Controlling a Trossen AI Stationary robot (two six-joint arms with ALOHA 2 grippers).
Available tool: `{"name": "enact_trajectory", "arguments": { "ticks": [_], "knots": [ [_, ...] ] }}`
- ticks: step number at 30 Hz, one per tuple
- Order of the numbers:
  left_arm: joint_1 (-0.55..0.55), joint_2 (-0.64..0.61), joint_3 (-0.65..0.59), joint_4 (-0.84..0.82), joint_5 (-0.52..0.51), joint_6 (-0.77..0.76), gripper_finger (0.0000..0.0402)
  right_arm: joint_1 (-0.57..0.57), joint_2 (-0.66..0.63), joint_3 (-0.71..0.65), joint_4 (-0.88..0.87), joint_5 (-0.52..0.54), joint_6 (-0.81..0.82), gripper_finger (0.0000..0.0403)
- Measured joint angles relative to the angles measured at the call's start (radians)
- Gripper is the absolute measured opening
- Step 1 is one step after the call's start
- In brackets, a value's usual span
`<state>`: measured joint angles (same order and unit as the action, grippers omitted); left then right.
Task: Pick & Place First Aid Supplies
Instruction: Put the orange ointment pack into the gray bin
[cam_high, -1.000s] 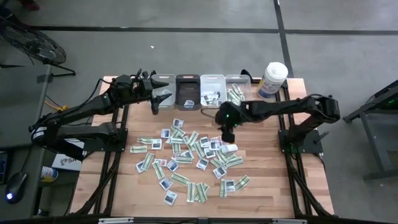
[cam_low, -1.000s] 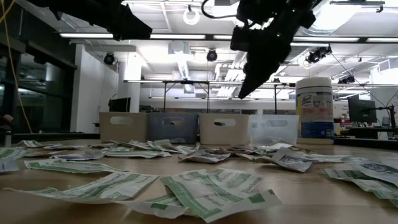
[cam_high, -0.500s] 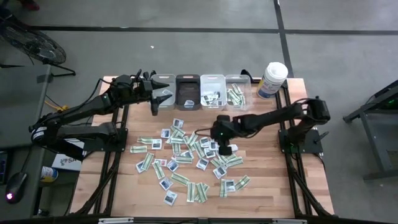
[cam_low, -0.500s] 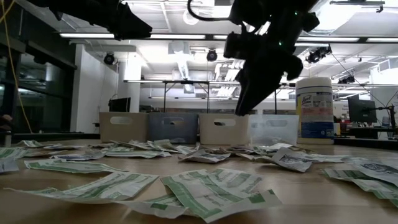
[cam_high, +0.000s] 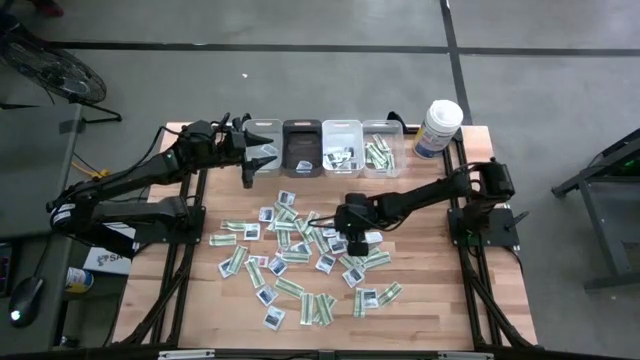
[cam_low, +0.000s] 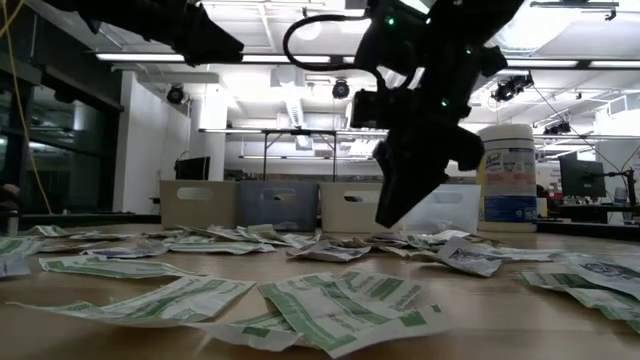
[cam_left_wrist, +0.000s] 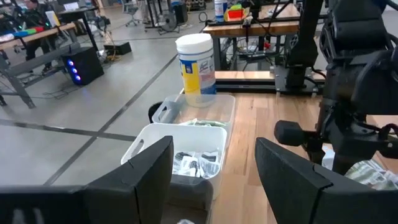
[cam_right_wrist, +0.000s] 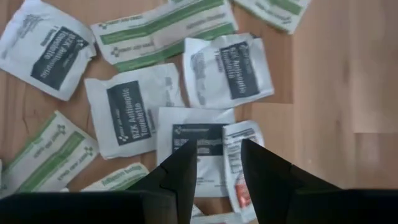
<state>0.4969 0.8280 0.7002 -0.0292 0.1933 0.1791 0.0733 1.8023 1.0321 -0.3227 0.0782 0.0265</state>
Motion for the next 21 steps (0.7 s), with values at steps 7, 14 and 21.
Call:
{"name": "enact_trajectory", "arguments": {
  "ticks": [7, 14, 21],
  "knots": [
    [0.000, 0.000, 0.000, -0.004, 0.000, 0.000, 0.0220, -0.005, 0.012, 0.000, -0.001, 0.047, 0.025, 0.0119],
    [0.000, 0.000, 0.000, -0.004, 0.000, 0.000, 0.0220, -0.016, 0.012, 0.000, -0.001, 0.036, 0.013, 0.0119],
    [0.000, 0.000, 0.000, -0.004, -0.001, 0.000, 0.0220, -0.015, 0.012, 0.000, -0.001, 0.025, -0.006, 0.0119]
  ]
}}
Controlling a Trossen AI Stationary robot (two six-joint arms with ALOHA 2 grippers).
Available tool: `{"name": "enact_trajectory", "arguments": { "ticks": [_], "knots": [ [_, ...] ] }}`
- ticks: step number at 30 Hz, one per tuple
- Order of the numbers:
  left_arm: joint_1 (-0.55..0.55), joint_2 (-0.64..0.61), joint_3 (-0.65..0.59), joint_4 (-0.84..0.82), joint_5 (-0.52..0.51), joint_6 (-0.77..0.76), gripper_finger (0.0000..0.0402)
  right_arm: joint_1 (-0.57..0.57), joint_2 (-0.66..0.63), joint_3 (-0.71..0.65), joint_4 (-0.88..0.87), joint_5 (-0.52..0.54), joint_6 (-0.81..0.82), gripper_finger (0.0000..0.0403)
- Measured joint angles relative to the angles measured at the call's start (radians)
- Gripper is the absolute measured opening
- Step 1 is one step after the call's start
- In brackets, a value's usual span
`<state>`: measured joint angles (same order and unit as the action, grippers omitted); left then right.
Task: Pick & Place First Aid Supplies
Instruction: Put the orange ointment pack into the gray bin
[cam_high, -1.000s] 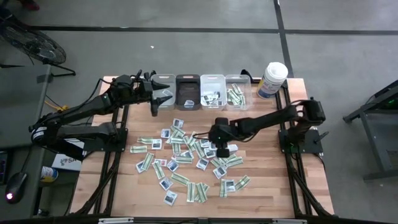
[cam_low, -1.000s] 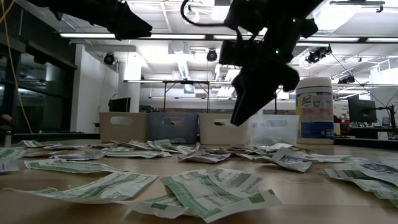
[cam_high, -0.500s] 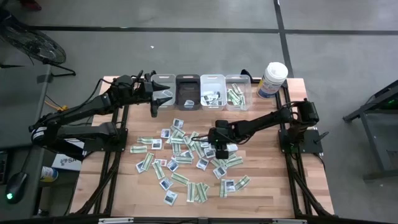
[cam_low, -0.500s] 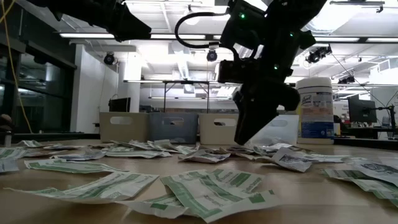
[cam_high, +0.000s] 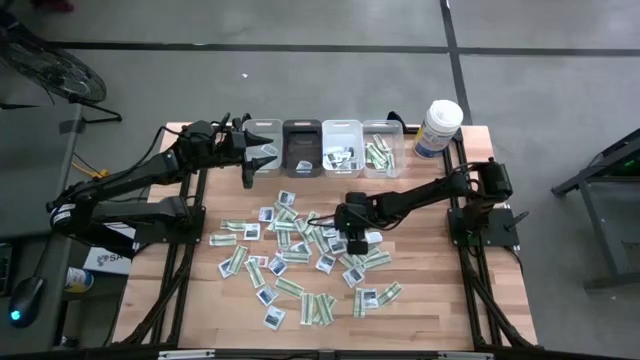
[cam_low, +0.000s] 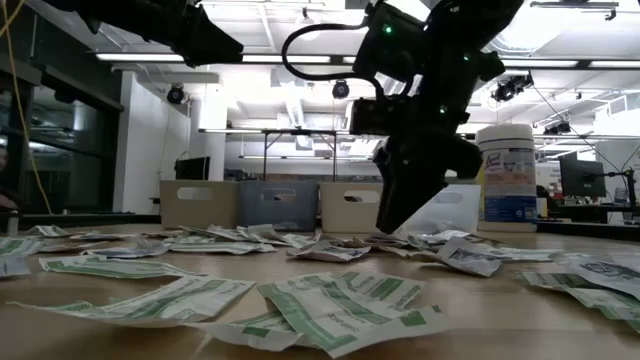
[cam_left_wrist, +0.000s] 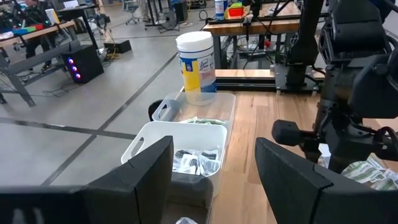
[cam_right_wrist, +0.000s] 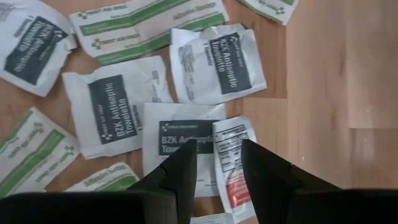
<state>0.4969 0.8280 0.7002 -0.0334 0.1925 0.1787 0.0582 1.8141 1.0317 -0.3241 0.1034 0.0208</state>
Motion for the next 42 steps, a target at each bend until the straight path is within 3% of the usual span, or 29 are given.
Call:
{"name": "enact_trajectory", "arguments": {
  "ticks": [25, 38, 42],
  "knots": [
    [0.000, 0.000, 0.000, 0.000, -0.001, 0.008, 0.0220, -0.045, 0.046, 0.003, 0.026, -0.071, 0.055, 0.0115],
    [0.000, 0.000, 0.000, 0.000, 0.000, 0.008, 0.0220, -0.059, 0.047, 0.002, 0.035, -0.122, 0.076, 0.0009],
    [0.000, 0.000, 0.000, 0.000, 0.001, 0.008, 0.0220, -0.059, 0.045, 0.004, 0.037, -0.134, 0.085, 0.0006]
  ]
}}
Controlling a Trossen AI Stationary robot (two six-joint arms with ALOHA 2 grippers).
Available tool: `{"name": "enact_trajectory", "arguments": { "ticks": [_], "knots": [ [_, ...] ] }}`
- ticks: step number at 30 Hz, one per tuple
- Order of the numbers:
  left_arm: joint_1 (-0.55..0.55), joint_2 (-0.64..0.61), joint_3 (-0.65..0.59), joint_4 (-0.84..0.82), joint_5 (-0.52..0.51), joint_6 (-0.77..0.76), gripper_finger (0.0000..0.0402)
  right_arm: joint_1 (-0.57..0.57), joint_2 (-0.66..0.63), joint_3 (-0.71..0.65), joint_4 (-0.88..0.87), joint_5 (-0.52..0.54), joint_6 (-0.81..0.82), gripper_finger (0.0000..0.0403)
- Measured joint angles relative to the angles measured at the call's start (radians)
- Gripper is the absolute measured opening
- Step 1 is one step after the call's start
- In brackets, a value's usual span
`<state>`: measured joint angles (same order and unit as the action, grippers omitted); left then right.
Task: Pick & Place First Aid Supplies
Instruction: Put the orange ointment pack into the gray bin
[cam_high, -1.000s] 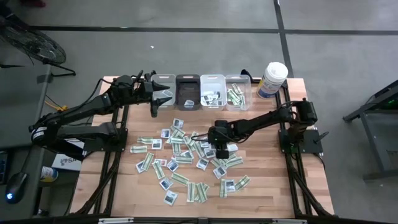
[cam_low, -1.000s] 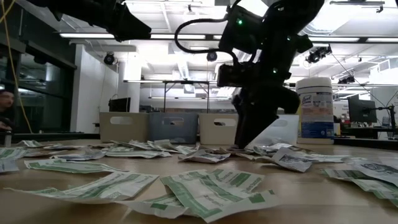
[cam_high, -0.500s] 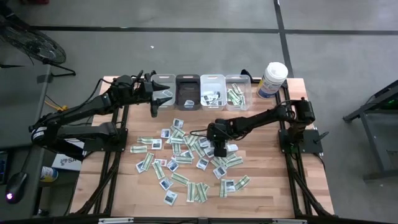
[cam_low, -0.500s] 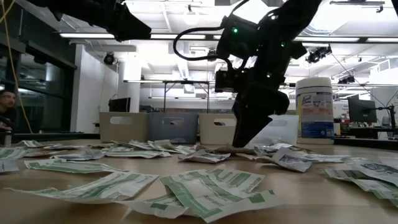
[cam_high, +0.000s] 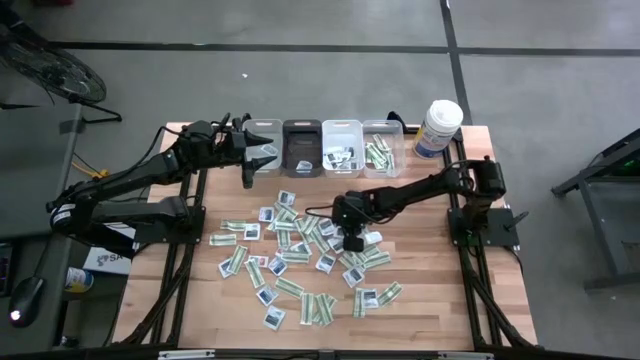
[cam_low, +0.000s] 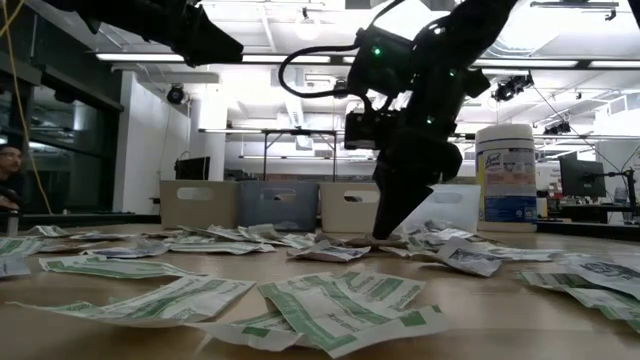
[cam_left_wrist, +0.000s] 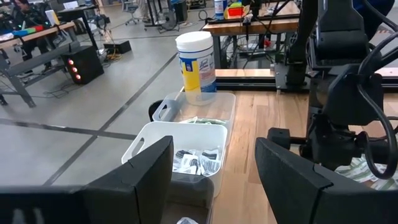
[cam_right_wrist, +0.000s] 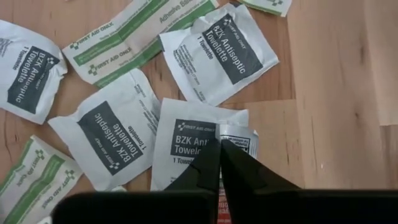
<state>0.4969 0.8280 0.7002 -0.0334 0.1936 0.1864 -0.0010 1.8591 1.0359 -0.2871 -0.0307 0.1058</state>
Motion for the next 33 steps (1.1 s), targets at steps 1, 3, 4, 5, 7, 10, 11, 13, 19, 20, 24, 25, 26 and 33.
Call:
{"name": "enact_trajectory", "arguments": {
  "ticks": [1, 3, 4, 5, 7, 10, 11, 13, 19, 20, 24, 25, 26, 33],
  "knots": [
    [0.000, 0.000, 0.000, 0.000, 0.003, 0.000, 0.0220, 0.000, 0.000, 0.007, -0.007, -0.001, 0.005, 0.0006],
    [0.000, 0.000, 0.000, 0.000, 0.006, 0.000, 0.0220, 0.000, 0.001, 0.022, -0.025, -0.006, 0.008, 0.0003],
    [0.000, 0.000, 0.000, 0.000, 0.006, 0.000, 0.0220, 0.000, 0.001, 0.031, -0.030, -0.007, 0.005, 0.0002],
    [0.000, 0.000, 0.000, 0.000, 0.006, 0.000, 0.0220, 0.000, 0.001, 0.040, -0.030, -0.007, 0.002, 0.0002],
    [0.000, 0.000, 0.000, 0.000, 0.006, 0.000, 0.0220, 0.000, 0.001, 0.059, -0.036, -0.006, 0.002, 0.0001],
    [0.000, 0.000, 0.000, 0.000, 0.006, 0.000, 0.0220, 0.000, 0.001, 0.087, -0.054, -0.010, -0.006, 0.0001],
    [0.000, 0.000, 0.000, 0.000, 0.006, 0.000, 0.0220, 0.000, 0.001, 0.098, -0.061, -0.010, -0.008, 0.0001],
    [0.000, 0.000, 0.000, 0.000, 0.006, 0.000, 0.0220, 0.000, 0.001, 0.120, -0.082, -0.010, -0.013, 0.0001],
    [0.000, 0.000, 0.000, 0.000, 0.007, 0.000, 0.0220, -0.012, 0.001, 0.199, -0.151, -0.008, -0.061, 0.0000],
    [0.000, 0.000, 0.000, 0.000, 0.007, 0.000, 0.0220, -0.014, 0.001, 0.213, -0.167, -0.004, -0.071, 0.0000],
    [0.000, 0.000, 0.000, 0.000, 0.007, 0.000, 0.0220, -0.029, 0.000, 0.275, -0.214, -0.001, -0.132, 0.0000],
    [0.000, 0.000, 0.000, 0.000, 0.006, 0.000, 0.0220, -0.033, 0.000, 0.290, -0.226, -0.001, -0.155, 0.0000],
    [0.000, 0.000, 0.000, 0.000, 0.006, 0.000, 0.0220, -0.035, 0.000, 0.304, -0.240, -0.001, -0.181, 0.0000],
    [0.000, 0.000, 0.000, 0.000, 0.030, -0.024, 0.0220, -0.045, 0.000, 0.432, -0.331, 0.109, -0.371, 0.0000]
  ]
}}
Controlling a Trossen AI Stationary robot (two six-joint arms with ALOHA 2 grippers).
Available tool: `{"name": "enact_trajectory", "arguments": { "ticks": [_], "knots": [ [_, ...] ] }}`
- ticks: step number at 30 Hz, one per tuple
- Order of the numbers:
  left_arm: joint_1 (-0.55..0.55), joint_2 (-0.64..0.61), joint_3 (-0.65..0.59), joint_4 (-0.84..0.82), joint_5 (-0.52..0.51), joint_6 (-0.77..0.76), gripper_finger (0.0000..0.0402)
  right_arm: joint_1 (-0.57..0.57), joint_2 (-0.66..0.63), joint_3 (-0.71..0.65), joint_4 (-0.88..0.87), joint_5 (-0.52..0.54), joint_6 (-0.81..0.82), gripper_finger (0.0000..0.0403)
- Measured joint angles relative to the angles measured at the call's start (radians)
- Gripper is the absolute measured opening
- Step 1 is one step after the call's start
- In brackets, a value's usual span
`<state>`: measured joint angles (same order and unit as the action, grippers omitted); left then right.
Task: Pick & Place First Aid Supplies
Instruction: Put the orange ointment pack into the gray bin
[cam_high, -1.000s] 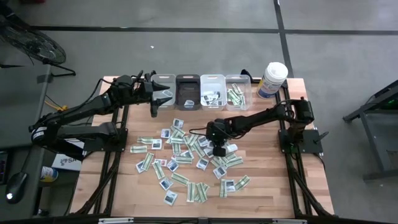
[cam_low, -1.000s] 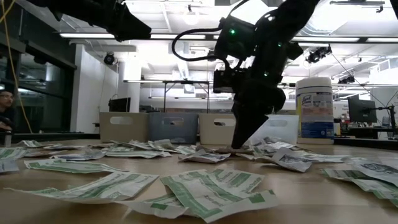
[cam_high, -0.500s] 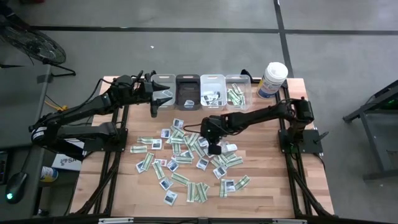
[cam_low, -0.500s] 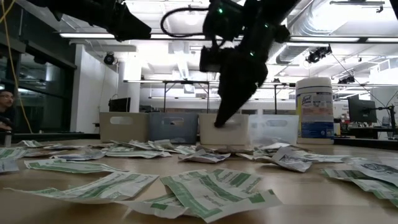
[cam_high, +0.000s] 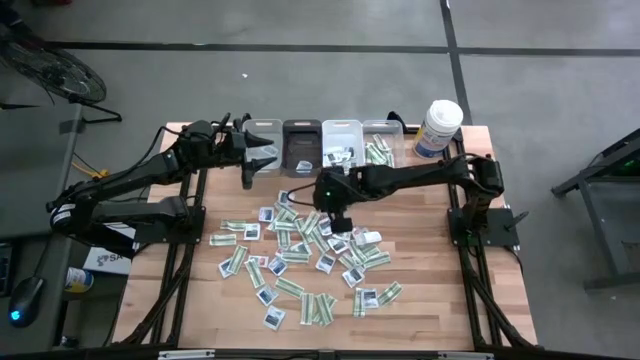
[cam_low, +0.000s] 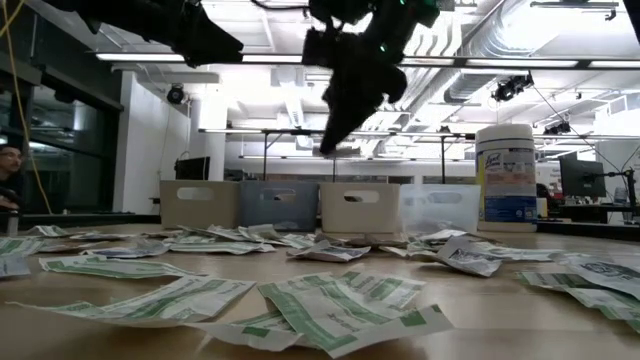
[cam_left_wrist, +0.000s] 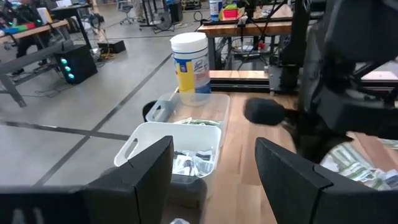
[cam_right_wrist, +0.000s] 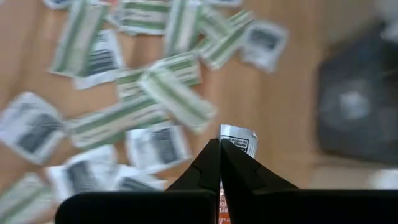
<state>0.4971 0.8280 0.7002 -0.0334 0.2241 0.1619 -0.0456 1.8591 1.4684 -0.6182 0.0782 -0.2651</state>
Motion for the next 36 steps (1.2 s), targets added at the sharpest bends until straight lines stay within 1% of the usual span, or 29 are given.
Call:
{"name": "enact_trajectory", "arguments": {
  "ticks": [4, 7, 10, 14, 17, 19, 24, 29, 33, 36],
  "knots": [
    [0.000, 0.001, 0.000, 0.000, 0.010, -0.049, 0.0220, 0.003, 0.000, 0.088, -0.048, 0.106, -0.128, 0.0000],
    [0.000, 0.015, 0.000, 0.007, 0.014, -0.118, 0.0220, 0.013, 0.000, 0.143, -0.051, 0.193, -0.243, 0.0000],
    [0.000, 0.045, 0.000, 0.034, 0.038, -0.191, 0.0220, 0.023, 0.000, 0.195, -0.048, 0.243, -0.353, 0.0000],
    [0.000, 0.099, 0.000, 0.077, 0.089, -0.247, 0.0220, 0.040, -0.002, 0.244, -0.038, 0.313, -0.467, 0.0000],
    [0.000, 0.130, 0.000, 0.122, 0.104, -0.291, 0.0220, 0.054, -0.002, 0.272, -0.039, 0.342, -0.542, 0.0000],
    [0.001, 0.148, 0.000, 0.153, 0.125, -0.326, 0.0220, 0.066, -0.002, 0.285, -0.038, 0.342, -0.582, 0.0000],
    [0.001, 0.189, 0.000, 0.221, 0.213, -0.423, 0.0220, 0.096, -0.002, 0.287, -0.034, 0.362, -0.693, 0.0000],
    [0.001, 0.245, 0.000, 0.225, 0.292, -0.515, 0.0220, 0.114, -0.002, 0.285, -0.017, 0.453, -0.779, 0.0000],
    [0.000, 0.286, 0.000, 0.279, 0.348, -0.566, 0.0220, 0.120, -0.002, 0.285, -0.006, 0.449, -0.823, 0.0000],
    [0.000, 0.302, 0.000, 0.343, 0.380, -0.593, 0.0220, 0.128, -0.002, 0.285, -0.005, 0.421, -0.840, 0.0000]
  ]
}}
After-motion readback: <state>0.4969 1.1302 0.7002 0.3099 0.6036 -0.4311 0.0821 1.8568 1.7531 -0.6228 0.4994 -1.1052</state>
